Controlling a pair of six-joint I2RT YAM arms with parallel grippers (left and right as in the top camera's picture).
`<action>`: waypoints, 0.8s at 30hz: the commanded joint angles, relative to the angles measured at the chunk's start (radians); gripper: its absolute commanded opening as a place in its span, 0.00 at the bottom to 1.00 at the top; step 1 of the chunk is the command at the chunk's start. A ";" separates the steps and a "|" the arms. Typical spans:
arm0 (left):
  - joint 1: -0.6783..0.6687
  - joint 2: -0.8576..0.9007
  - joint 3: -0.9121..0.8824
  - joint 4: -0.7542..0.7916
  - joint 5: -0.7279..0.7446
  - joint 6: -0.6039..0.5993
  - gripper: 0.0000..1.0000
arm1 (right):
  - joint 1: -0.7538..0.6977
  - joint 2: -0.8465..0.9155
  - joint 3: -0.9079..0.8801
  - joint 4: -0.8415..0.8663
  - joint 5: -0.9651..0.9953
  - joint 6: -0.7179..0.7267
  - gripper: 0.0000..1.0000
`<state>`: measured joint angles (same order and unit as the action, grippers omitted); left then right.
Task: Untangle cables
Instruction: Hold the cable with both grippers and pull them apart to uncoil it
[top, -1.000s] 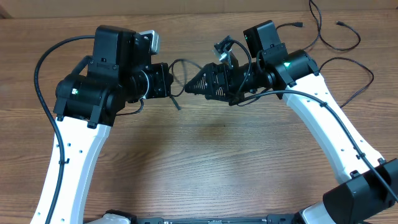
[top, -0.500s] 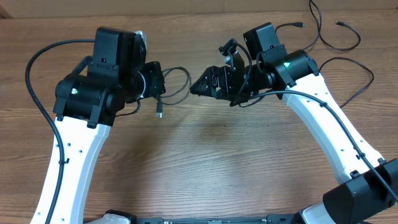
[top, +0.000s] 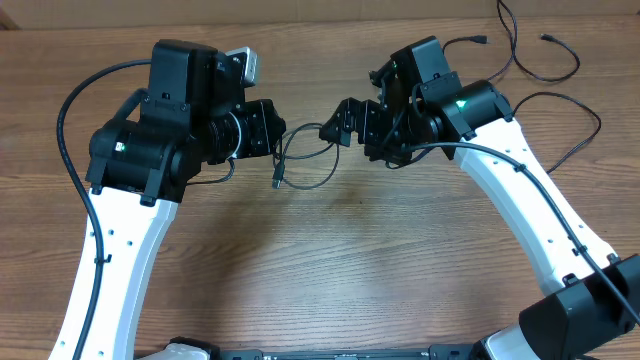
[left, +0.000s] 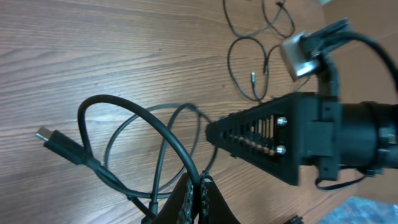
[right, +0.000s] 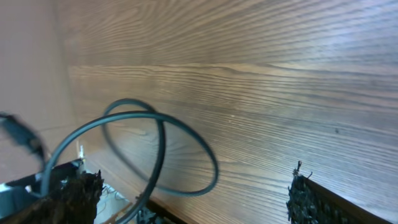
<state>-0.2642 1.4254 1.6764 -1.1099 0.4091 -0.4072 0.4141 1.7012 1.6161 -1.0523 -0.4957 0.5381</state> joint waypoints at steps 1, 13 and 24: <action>-0.005 0.006 0.010 0.023 0.077 0.033 0.04 | 0.008 0.032 0.019 -0.013 0.050 0.016 0.95; -0.003 0.006 0.010 0.008 0.060 0.034 0.04 | 0.023 0.101 0.006 -0.140 0.402 0.101 0.93; 0.022 0.006 0.010 -0.111 -0.286 -0.113 0.04 | 0.013 0.101 0.006 -0.296 0.784 0.274 0.91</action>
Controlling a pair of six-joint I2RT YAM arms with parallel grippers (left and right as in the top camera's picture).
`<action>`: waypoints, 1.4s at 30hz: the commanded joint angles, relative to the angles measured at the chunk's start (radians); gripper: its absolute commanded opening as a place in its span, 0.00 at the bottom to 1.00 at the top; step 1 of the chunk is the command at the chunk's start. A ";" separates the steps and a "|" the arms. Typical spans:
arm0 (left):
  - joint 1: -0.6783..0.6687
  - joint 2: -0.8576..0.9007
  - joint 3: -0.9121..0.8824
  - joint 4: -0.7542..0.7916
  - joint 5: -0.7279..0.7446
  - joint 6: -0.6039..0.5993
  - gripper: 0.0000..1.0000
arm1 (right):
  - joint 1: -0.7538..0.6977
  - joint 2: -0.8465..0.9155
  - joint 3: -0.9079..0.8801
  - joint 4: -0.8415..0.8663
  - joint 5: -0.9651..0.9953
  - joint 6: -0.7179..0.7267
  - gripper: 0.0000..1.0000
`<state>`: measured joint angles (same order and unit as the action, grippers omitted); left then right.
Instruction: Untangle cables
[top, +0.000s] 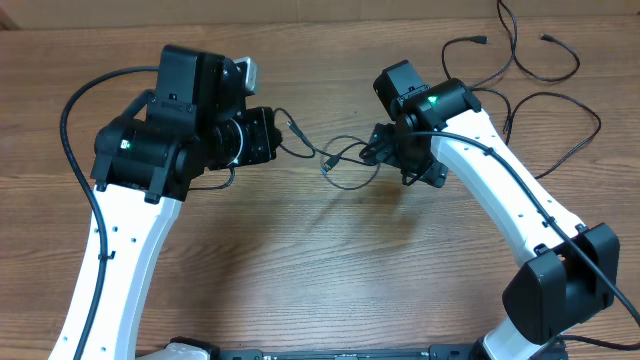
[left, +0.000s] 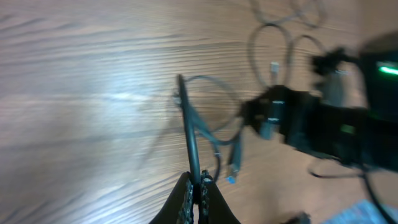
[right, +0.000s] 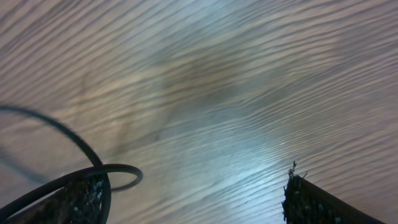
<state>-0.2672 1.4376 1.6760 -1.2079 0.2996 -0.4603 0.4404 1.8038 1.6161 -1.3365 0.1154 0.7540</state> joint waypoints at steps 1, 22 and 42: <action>0.035 -0.006 0.010 -0.029 -0.227 -0.075 0.04 | -0.018 -0.001 0.006 -0.011 0.172 0.058 0.91; 0.124 -0.003 0.009 -0.153 -0.467 -0.150 0.05 | -0.065 -0.001 0.006 0.111 -0.198 -0.100 0.91; 0.122 0.088 0.008 -0.161 -0.253 -0.048 0.04 | -0.059 -0.001 0.006 0.196 -0.458 -0.232 0.44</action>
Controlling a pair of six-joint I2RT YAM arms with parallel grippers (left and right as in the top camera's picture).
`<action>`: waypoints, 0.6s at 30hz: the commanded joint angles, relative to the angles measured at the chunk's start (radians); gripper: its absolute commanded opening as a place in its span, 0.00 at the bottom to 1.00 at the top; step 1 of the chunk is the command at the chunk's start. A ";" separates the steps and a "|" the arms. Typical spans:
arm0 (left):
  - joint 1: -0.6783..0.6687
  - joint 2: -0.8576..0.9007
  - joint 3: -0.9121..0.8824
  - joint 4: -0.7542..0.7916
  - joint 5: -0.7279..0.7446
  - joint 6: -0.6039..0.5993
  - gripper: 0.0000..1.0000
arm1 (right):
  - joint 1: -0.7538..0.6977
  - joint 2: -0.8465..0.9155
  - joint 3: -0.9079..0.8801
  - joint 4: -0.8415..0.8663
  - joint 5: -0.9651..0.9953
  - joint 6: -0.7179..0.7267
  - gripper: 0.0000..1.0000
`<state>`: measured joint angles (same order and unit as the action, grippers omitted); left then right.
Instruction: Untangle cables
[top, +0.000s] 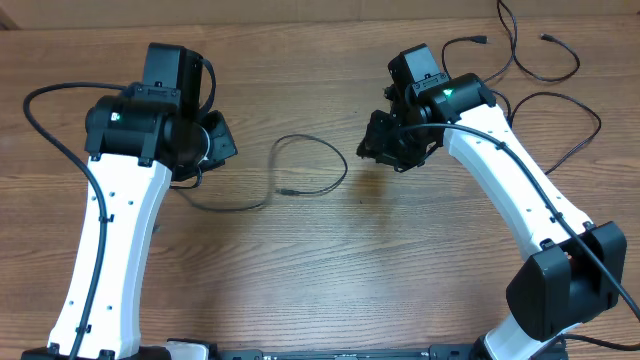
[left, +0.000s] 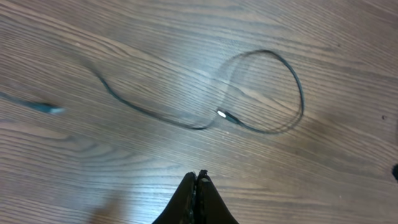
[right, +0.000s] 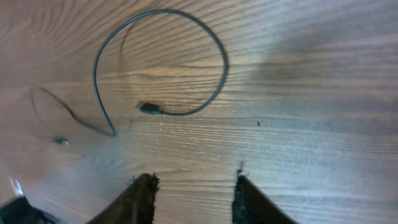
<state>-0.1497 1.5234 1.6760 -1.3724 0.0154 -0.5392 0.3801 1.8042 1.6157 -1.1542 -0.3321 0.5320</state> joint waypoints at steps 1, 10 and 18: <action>0.005 0.002 0.008 0.005 0.031 0.031 0.07 | 0.005 -0.002 0.006 0.020 -0.010 -0.010 0.47; -0.008 0.026 -0.005 0.015 0.109 0.099 0.44 | 0.030 -0.001 0.006 0.051 0.045 -0.010 0.96; -0.085 0.146 -0.086 0.053 0.093 0.255 0.96 | 0.007 -0.001 0.006 0.044 0.106 -0.006 1.00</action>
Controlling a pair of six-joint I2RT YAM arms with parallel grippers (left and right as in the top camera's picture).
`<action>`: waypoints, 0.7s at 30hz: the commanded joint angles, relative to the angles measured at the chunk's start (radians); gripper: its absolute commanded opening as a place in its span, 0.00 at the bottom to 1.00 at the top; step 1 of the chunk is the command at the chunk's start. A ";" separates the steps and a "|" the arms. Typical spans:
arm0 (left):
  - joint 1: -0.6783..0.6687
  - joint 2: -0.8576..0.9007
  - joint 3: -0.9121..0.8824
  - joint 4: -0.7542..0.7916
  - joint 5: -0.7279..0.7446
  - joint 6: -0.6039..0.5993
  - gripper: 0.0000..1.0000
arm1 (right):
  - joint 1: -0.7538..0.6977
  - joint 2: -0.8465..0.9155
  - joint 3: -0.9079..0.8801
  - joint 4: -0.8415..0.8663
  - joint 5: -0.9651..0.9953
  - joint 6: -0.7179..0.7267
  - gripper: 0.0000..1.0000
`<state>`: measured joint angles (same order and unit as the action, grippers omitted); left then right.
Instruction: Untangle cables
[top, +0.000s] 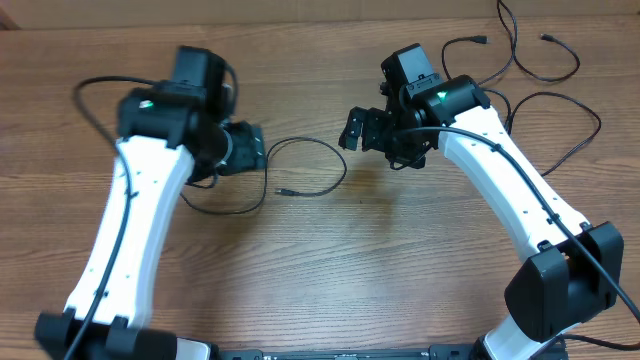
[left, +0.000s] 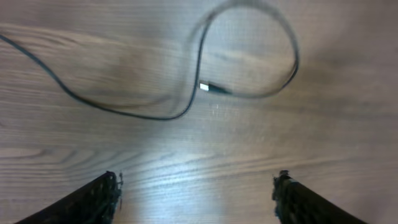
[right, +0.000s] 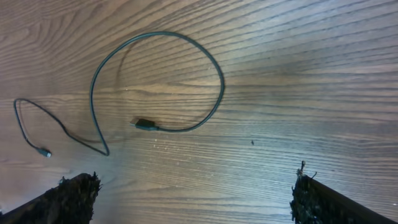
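One thin dark cable (top: 335, 160) lies loose on the wooden table, curled in a single open loop. Its plug (top: 283, 190) points left, and its other end runs under my left arm. The left wrist view shows the loop (left: 292, 56) and plug (left: 205, 87) ahead of my left gripper (left: 198, 180), which is wide open and empty. My right gripper (right: 198, 174) is also wide open, above the loop (right: 217, 74), the plug (right: 143, 124) and the far end (right: 43, 151). From overhead, the left gripper (top: 252, 150) and right gripper (top: 358, 128) flank the cable without touching it.
More thin dark cables (top: 530, 55) lie in loose curls at the table's back right corner, behind my right arm. Another curl (top: 575, 120) sits just right of that arm. The table's back edge runs along the top of the overhead view.
My left gripper was shut and is now wide open, and it has moved right, closer to the loop. The right gripper's fingers stand much wider apart. The cable lies where it did.
My left gripper was shut on the cable, holding its tangled loops in the air beside the right gripper. Then the cable was stretched between the two arms. Later it lay on the table as one open loop with both arms drawn apart. Now both grippers are open.
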<state>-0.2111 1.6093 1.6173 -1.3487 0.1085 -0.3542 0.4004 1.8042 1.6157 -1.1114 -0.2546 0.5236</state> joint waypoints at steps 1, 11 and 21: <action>-0.025 0.079 -0.028 0.040 -0.010 0.071 0.98 | -0.015 -0.001 0.006 -0.002 0.029 0.002 1.00; -0.025 0.326 -0.028 0.076 -0.045 0.116 0.78 | -0.113 -0.001 0.006 -0.077 0.070 -0.002 1.00; -0.025 0.502 -0.028 0.174 -0.026 0.158 0.54 | -0.160 -0.001 0.006 -0.107 0.044 -0.035 1.00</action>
<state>-0.2359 2.0628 1.5948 -1.1992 0.0753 -0.2306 0.2356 1.8042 1.6157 -1.2194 -0.2058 0.5129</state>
